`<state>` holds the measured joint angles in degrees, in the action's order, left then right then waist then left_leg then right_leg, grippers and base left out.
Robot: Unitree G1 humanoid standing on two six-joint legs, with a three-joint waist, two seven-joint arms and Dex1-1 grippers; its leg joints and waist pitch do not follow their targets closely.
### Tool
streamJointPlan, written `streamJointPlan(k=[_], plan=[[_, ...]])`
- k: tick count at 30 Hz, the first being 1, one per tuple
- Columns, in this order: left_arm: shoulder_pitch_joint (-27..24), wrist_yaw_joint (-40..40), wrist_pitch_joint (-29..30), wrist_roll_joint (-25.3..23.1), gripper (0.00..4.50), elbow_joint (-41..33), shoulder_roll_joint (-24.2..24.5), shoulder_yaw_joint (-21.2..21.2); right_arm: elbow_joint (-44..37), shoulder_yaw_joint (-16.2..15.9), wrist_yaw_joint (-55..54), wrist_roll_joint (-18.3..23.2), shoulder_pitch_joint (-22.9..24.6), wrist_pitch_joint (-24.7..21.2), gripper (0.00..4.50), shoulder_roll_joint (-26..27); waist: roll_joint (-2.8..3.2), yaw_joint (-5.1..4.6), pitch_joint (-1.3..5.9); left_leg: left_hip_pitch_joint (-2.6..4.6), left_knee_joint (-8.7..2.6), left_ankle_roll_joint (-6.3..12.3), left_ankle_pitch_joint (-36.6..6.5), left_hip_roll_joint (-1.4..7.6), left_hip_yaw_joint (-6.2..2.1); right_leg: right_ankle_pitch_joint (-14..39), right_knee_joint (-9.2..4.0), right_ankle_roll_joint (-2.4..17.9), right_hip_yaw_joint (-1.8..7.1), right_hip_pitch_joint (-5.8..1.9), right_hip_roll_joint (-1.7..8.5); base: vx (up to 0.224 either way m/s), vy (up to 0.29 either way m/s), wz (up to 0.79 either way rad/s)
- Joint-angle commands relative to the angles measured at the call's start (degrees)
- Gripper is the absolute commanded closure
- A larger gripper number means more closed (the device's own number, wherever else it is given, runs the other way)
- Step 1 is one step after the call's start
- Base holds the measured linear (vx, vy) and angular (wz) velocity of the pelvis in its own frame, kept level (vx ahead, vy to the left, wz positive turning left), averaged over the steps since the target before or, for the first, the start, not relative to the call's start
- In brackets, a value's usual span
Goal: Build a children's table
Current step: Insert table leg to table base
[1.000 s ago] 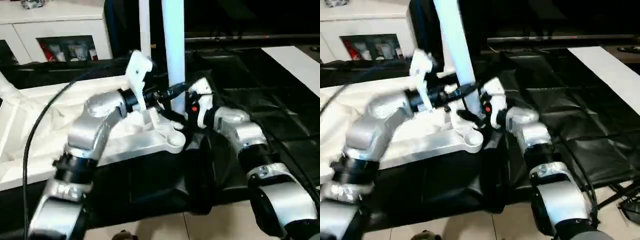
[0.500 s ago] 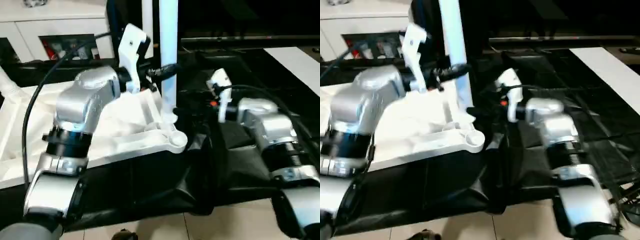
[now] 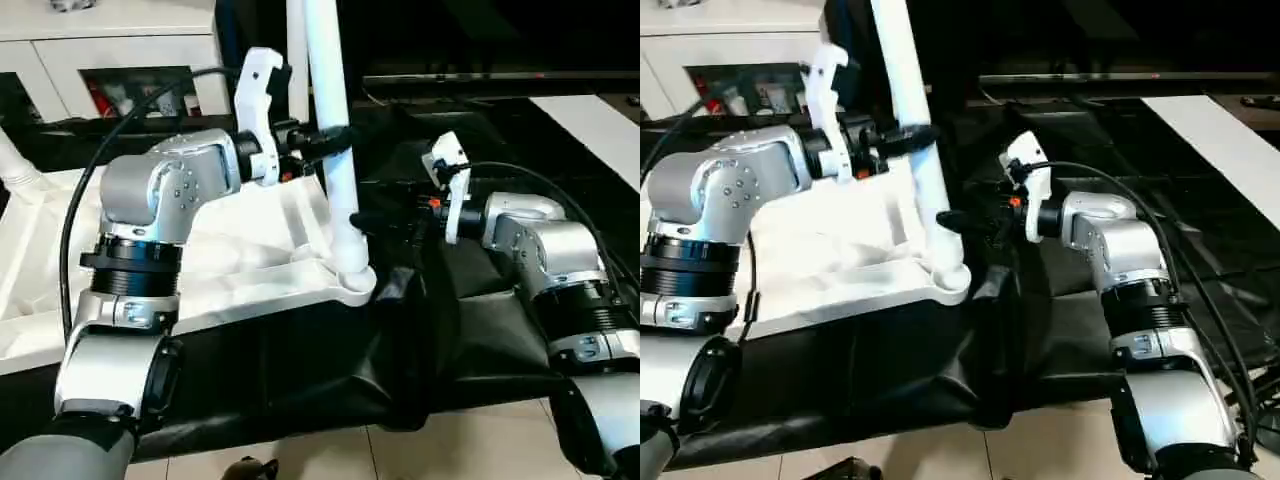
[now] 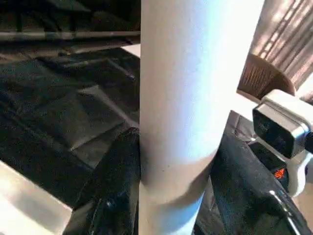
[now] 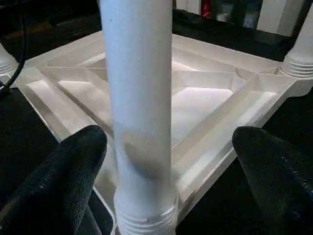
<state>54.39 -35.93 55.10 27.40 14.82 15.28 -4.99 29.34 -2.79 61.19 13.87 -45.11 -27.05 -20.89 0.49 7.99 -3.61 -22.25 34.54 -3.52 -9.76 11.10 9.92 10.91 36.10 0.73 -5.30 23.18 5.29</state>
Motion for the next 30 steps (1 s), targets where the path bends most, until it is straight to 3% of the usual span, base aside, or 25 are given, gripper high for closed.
streamJointPlan(k=[1,14,24,25,30], plan=[[0.52,0.68,1.30,0.90,2.68,-1.61,0.04,-0.81,-0.61,-0.39,-0.30,0.36,-1.33,-0.48,0.00,0.20,-0.83,0.15,4.70,0.89,-3.25,2.86,-5.28,1.71,-0.31,5.40,-3.66,14.27,2.78,-3.50,3.33,0.000,0.000,0.00],[0.64,1.80,4.33,2.53,2.68,-3.47,-0.82,-1.62,-1.38,-3.78,0.46,-0.78,-0.11,-1.89,0.00,1.75,-0.63,0.31,4.74,0.79,-3.27,2.31,-5.10,1.68,-0.43,3.91,-3.51,14.24,2.76,-3.66,3.34,0.000,0.000,0.00],[1.02,3.47,3.39,1.90,2.68,-4.20,-1.24,-0.54,1.65,-6.29,-8.67,-5.42,-0.47,0.13,0.00,6.18,-0.51,0.12,4.68,0.93,-3.50,0.65,-5.96,1.69,-0.48,4.90,-3.61,13.50,2.83,-3.53,3.37,0.000,0.000,0.00],[1.05,3.47,3.28,1.84,2.68,-4.13,-1.18,-0.51,1.96,-5.97,-9.60,-5.26,-0.57,-0.16,0.27,6.77,-0.56,0.11,4.68,0.91,-3.51,0.57,-6.02,1.65,-0.44,4.84,-3.62,13.38,2.87,-3.55,3.36,0.000,0.000,0.00],[1.00,3.83,2.71,1.36,2.68,-3.98,-1.01,-0.35,1.93,-6.48,-9.76,-5.19,-0.27,-0.48,0.49,7.15,-0.45,0.12,4.72,0.90,-3.55,0.60,-6.09,1.71,-0.51,3.83,-3.52,13.20,2.88,-3.64,3.34,0.000,0.000,0.00]])
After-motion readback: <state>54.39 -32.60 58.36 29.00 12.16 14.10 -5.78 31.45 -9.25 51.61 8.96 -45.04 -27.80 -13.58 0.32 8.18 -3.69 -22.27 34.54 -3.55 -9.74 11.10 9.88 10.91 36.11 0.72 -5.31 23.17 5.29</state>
